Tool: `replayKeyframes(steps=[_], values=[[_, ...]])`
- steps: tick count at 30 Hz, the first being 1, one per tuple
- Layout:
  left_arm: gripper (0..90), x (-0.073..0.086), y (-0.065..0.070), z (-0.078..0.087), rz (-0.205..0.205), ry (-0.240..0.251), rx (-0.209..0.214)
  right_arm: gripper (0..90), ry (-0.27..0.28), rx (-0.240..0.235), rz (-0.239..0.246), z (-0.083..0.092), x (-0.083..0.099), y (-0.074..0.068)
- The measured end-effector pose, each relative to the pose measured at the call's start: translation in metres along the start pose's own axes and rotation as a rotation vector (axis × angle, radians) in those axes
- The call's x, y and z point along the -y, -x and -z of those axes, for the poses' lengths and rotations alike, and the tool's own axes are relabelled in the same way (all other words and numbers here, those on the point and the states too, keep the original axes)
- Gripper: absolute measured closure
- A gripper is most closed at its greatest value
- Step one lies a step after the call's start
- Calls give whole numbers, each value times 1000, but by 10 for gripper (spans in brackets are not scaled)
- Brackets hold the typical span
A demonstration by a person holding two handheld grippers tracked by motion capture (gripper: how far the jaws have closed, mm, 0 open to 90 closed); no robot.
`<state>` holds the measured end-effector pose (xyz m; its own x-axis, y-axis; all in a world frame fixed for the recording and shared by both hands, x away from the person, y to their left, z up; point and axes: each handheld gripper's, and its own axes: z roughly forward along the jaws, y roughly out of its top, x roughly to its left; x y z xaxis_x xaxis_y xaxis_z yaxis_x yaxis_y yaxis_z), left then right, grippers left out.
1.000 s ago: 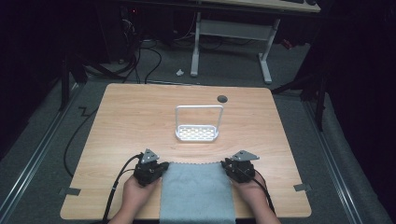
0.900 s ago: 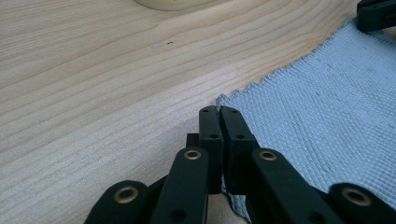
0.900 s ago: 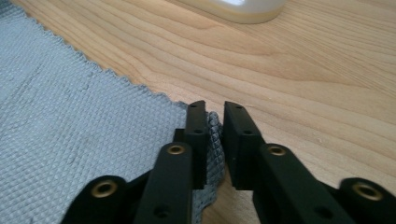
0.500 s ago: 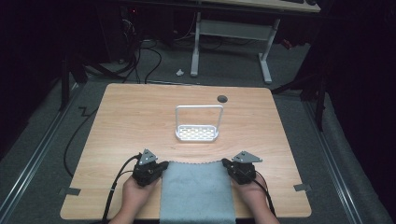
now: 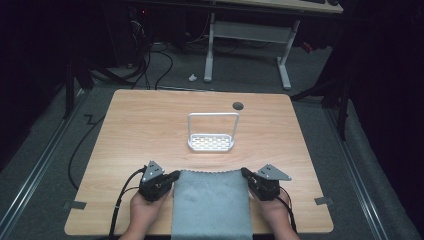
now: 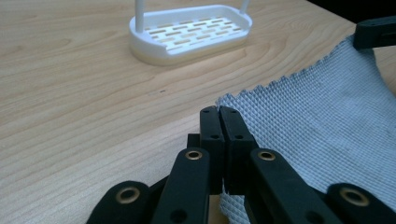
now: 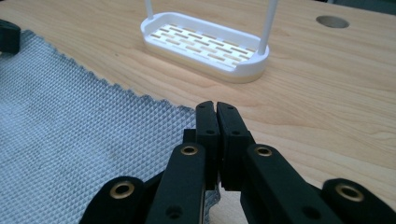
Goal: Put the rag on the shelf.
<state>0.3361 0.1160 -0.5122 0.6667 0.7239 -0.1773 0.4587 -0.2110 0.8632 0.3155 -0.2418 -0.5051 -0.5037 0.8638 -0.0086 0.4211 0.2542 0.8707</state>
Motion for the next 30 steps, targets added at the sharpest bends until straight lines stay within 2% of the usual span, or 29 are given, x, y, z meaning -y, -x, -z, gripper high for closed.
replayKeyframes(steps=[7, 10, 12, 17, 20, 30], values=[[884, -11, 6, 8, -26, 46, 7, 891, 56, 14, 17, 7, -6, -4], [884, -16, 5, 12, -42, 63, -9, 891, 86, 32, 37, 12, -10, -6], [884, -18, 4, 15, -36, 75, -5, 891, 102, 28, 37, 15, -13, -6], [886, -28, 8, 21, -61, 104, -9, 891, 148, 27, 33, 23, -22, -8], [886, -35, 10, 26, -71, 128, -11, 891, 162, 33, 56, 25, -28, -8], [886, -56, 13, 34, -77, 191, -18, 890, 214, 25, 32, 32, -43, -4]])
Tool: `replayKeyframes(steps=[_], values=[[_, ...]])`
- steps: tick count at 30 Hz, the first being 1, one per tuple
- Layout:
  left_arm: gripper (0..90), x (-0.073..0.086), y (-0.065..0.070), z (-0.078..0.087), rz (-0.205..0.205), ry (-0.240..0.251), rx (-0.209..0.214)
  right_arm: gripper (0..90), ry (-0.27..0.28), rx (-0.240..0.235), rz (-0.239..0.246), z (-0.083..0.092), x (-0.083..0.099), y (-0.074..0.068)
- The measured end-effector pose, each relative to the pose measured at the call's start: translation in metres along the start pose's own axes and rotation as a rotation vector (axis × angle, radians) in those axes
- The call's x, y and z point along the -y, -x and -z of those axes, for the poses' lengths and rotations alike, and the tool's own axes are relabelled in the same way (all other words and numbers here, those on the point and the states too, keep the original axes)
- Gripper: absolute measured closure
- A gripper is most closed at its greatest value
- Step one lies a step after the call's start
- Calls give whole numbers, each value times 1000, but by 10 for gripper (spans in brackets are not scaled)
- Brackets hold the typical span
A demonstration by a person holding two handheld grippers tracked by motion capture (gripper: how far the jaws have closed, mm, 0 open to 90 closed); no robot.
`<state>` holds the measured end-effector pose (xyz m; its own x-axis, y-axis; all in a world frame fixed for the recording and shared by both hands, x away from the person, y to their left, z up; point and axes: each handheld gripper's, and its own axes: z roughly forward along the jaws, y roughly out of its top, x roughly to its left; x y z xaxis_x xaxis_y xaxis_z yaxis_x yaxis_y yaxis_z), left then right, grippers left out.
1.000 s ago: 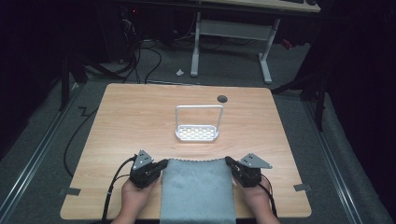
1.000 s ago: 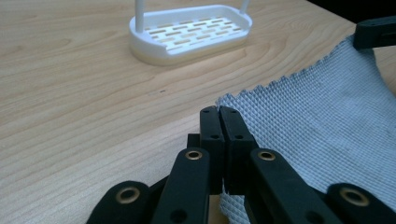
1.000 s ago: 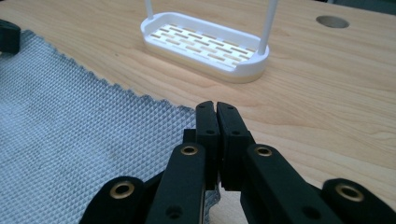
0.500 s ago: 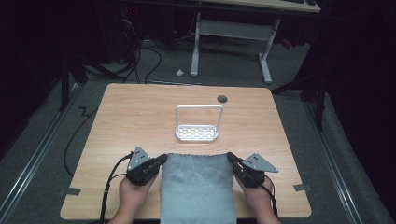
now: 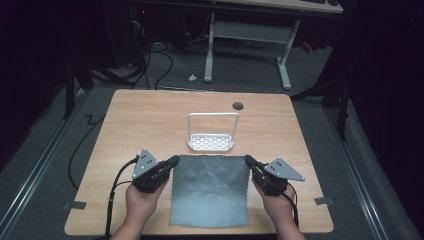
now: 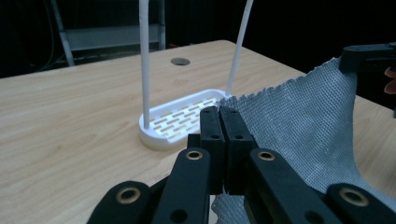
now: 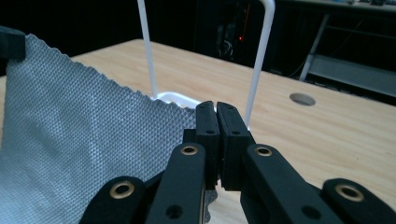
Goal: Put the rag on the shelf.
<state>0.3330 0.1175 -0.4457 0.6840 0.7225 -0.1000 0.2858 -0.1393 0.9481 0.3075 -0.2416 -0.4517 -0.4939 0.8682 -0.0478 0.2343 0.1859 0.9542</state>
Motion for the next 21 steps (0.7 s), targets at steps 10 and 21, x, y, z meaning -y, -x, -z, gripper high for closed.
replayKeyframes(steps=[10, 21], values=[[886, -25, 3, 7, -19, 74, -28, 890, 78, 32, -2, 5, -27, 4], [887, -56, 4, 13, -45, 151, -58, 891, 151, 54, 28, 9, -60, 6]])
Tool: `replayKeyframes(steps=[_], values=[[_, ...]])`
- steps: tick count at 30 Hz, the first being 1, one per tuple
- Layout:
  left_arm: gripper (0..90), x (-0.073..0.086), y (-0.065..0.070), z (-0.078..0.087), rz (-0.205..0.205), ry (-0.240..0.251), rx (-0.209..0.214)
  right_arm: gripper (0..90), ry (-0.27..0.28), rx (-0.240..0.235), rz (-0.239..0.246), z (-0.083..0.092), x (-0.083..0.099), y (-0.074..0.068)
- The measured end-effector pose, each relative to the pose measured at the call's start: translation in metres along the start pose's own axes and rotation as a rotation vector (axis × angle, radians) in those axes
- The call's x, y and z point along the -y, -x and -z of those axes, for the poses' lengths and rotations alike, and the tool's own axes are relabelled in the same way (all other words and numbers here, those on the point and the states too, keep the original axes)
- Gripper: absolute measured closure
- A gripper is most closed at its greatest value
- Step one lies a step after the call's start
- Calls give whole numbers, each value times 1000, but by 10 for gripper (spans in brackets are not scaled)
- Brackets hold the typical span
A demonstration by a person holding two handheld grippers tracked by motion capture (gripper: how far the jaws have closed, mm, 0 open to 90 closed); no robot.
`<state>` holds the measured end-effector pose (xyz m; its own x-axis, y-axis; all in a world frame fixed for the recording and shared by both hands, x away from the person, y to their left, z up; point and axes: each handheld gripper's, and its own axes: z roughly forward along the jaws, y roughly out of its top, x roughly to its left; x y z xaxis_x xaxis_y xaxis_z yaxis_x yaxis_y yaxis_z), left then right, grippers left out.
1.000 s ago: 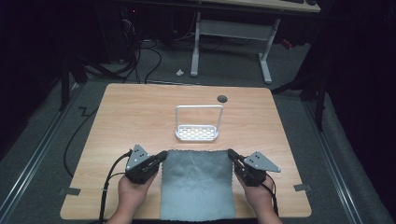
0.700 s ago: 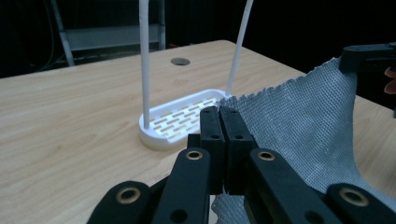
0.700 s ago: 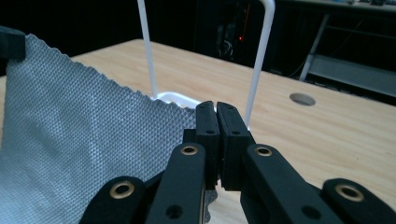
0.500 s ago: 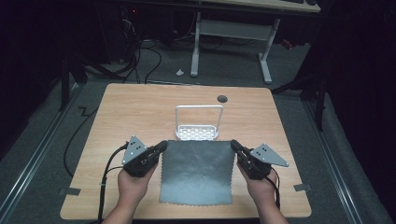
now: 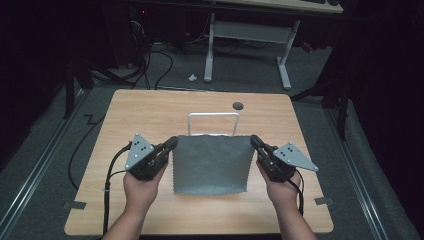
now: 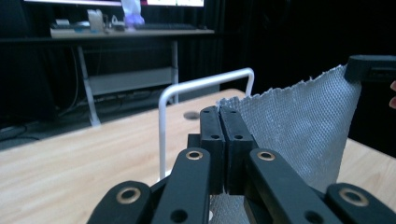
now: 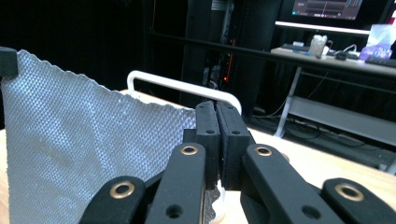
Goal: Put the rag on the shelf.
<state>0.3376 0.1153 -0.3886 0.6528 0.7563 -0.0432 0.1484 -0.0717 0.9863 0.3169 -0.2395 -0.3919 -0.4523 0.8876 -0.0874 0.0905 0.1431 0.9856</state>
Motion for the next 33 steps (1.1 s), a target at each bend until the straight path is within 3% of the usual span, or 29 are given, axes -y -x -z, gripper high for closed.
replayKeyframes(steps=[8, 13, 19, 24, 28, 33], values=[[889, -17, -3, -4, -32, 24, -29, 890, 35, 18, 0, -3, -20, 6], [888, -26, -6, -5, -22, 35, -28, 890, 50, 4, -50, -6, -29, 11], [888, -35, -7, -10, -33, 42, -48, 891, 60, 20, -37, -12, -40, 13], [888, -46, -19, -21, -15, 39, -66, 891, 57, 36, -19, -21, -50, 16], [888, -53, -26, -30, -35, 23, -88, 891, 47, 27, -41, -31, -58, 21], [888, -65, -33, -43, -76, 11, -116, 891, 39, 37, -23, -45, -66, 28]])
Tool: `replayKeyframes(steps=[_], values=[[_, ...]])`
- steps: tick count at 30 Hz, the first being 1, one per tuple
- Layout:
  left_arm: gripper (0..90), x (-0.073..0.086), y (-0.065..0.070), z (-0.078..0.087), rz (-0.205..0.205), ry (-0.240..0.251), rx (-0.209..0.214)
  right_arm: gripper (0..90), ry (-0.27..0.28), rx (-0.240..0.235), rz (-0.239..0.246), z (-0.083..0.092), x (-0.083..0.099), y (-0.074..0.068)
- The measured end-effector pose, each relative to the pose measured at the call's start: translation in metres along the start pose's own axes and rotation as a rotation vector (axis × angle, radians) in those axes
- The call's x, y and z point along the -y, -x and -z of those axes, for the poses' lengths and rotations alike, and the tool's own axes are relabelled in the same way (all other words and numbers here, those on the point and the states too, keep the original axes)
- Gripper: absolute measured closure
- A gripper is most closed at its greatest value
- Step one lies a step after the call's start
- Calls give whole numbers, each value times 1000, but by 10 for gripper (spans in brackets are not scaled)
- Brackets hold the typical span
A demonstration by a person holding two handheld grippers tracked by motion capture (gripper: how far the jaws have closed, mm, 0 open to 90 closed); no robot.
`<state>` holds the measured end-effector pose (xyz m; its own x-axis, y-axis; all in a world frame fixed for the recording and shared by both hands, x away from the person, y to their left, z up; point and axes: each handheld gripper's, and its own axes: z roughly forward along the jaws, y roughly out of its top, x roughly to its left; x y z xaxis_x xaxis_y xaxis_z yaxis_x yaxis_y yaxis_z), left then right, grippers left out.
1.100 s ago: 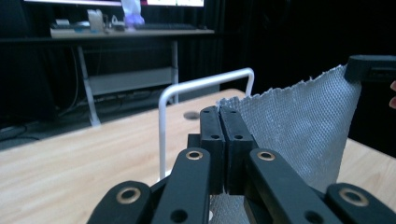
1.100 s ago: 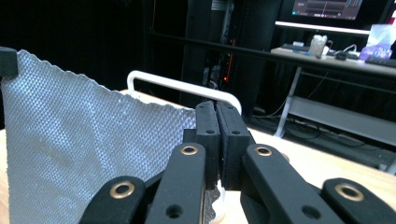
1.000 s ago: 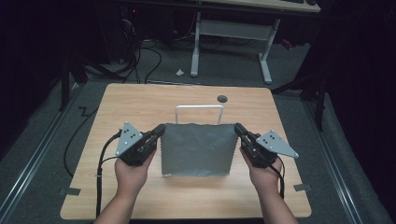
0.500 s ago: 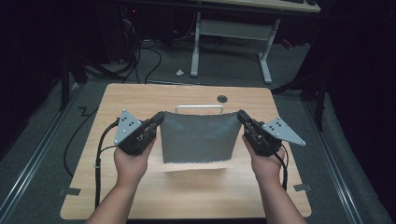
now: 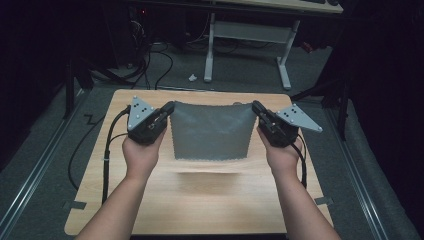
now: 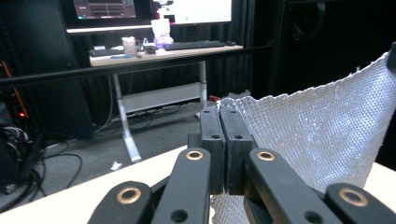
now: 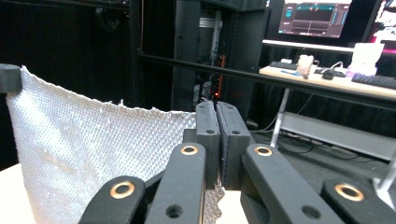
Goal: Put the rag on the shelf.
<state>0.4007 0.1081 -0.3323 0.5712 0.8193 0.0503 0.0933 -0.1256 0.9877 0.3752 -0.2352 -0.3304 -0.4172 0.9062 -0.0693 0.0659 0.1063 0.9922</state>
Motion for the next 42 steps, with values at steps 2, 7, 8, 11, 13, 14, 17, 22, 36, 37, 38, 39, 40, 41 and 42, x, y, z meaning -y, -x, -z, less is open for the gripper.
replayKeyframes(steps=[2, 7, 8, 11, 13, 14, 17, 22, 36, 37, 38, 39, 40, 41, 42], values=[[888, -4, -3, -6, -3, 0, -7, 891, -5, 8, -6, -6, -1, 2], [888, -9, -11, -25, -15, -39, -29, 891, -25, 17, -22, -25, 0, 11], [888, -9, -13, -29, -13, -46, -31, 891, -33, 20, -22, -29, 1, 13], [888, -8, -18, -40, -14, -64, -41, 891, -42, 32, -15, -41, 4, 18], [888, -5, -22, -47, 2, -67, -31, 891, -44, 42, -13, -49, 7, 21], [888, -4, -23, -51, 6, -73, -33, 891, -52, 49, -6, -53, 9, 23], [888, 1, -25, -61, 17, -90, -34, 891, -61, 58, -9, -65, 11, 30], [887, 14, -28, -78, 30, -139, -20, 890, -97, 70, 0, -81, 16, 39], [888, 49, -40, -88, 90, -254, 16, 890, -204, 30, 27, -100, 37, 39], [887, 50, -40, -89, 92, -258, 22, 890, -207, 31, 32, -100, 38, 39], [887, 51, -40, -89, 87, -263, 28, 890, -211, 32, 37, -100, 38, 39], [888, 53, -40, -89, 89, -262, 33, 890, -214, 31, 31, -99, 39, 39], [888, 54, -40, -89, 90, -267, 39, 890, -211, 28, 27, -99, 40, 39], [887, 56, -39, -89, 91, -270, 43, 891, -215, 28, 29, -98, 42, 39], [888, 58, -39, -89, 93, -272, 46, 890, -220, 26, 27, -97, 44, 39]])
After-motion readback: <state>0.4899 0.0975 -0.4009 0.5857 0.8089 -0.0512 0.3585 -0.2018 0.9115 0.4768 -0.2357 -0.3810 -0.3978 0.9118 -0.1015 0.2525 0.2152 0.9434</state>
